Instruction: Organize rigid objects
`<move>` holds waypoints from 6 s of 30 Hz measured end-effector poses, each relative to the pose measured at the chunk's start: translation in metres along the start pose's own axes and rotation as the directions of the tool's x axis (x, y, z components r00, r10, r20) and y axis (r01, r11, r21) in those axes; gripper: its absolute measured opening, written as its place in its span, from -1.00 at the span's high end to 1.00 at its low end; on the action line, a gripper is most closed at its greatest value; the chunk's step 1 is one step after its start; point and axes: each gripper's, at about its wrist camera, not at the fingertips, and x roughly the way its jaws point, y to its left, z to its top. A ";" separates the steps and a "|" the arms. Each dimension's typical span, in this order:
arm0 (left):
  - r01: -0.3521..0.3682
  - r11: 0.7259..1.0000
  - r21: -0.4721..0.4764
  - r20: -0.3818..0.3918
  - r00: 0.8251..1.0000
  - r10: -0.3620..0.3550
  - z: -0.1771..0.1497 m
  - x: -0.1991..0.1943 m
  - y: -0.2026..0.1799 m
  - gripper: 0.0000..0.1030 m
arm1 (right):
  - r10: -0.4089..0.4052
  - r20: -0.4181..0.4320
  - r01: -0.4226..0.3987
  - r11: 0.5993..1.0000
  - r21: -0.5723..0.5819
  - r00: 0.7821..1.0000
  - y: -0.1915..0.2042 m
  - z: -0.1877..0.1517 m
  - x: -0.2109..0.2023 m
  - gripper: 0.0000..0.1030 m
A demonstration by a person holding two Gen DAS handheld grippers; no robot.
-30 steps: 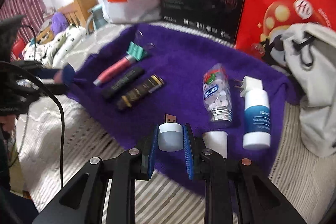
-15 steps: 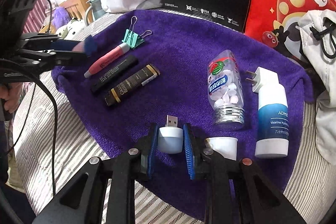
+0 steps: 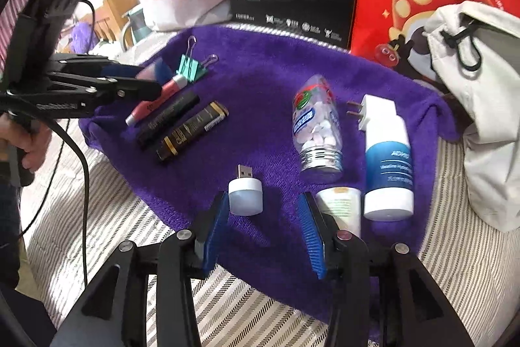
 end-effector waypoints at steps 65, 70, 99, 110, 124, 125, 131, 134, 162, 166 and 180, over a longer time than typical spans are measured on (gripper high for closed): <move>-0.263 0.960 0.094 0.012 0.965 0.263 -0.004 -0.027 -0.069 -0.82 | -0.139 0.202 0.117 0.986 0.119 0.969 -0.004 -0.009 -0.065 -0.73; -0.264 0.963 0.053 0.035 0.964 0.263 -0.027 -0.047 -0.069 -0.89 | -0.153 0.154 0.122 0.974 0.192 0.976 0.004 -0.016 -0.064 -0.77; -0.218 0.954 -0.204 0.128 0.960 0.247 -0.141 -0.135 -0.081 -0.96 | -0.269 0.090 0.236 0.932 0.276 0.959 0.082 -0.093 -0.128 -1.00; -0.240 0.946 -0.218 0.139 0.952 0.274 -0.152 -0.151 -0.092 -0.96 | -0.275 0.093 0.246 0.938 0.245 0.957 0.089 -0.099 -0.131 -1.00; -0.228 0.946 -0.229 0.138 0.955 0.263 -0.154 -0.156 -0.090 -0.96 | -0.295 0.082 0.263 0.926 0.270 0.952 0.083 -0.104 -0.134 -1.00; -0.228 0.946 -0.231 0.138 0.955 0.264 -0.154 -0.156 -0.089 -0.96 | -0.295 0.083 0.263 0.926 0.271 0.952 0.083 -0.105 -0.134 -1.00; -0.228 0.945 -0.233 0.131 0.956 0.263 -0.157 -0.155 -0.089 -0.96 | -0.298 0.075 0.266 0.922 0.281 0.952 0.079 -0.108 -0.135 -1.00; -0.227 0.946 -0.231 0.132 0.956 0.261 -0.156 -0.154 -0.090 -0.96 | -0.304 0.075 0.271 0.918 0.290 0.950 0.076 -0.110 -0.137 -1.00; -0.234 0.941 -0.243 0.112 0.957 0.267 -0.159 -0.151 -0.085 -0.96 | -0.310 0.072 0.275 0.912 0.303 0.948 0.068 -0.116 -0.143 -1.00; -0.233 0.941 -0.244 0.109 0.958 0.266 -0.159 -0.150 -0.086 -0.96 | -0.306 0.069 0.273 0.914 0.299 0.949 0.068 -0.116 -0.141 -1.00; -0.236 0.940 -0.247 0.108 0.957 0.269 -0.160 -0.151 -0.087 -0.96 | -0.305 0.073 0.270 0.914 0.302 0.950 0.068 -0.117 -0.143 -1.00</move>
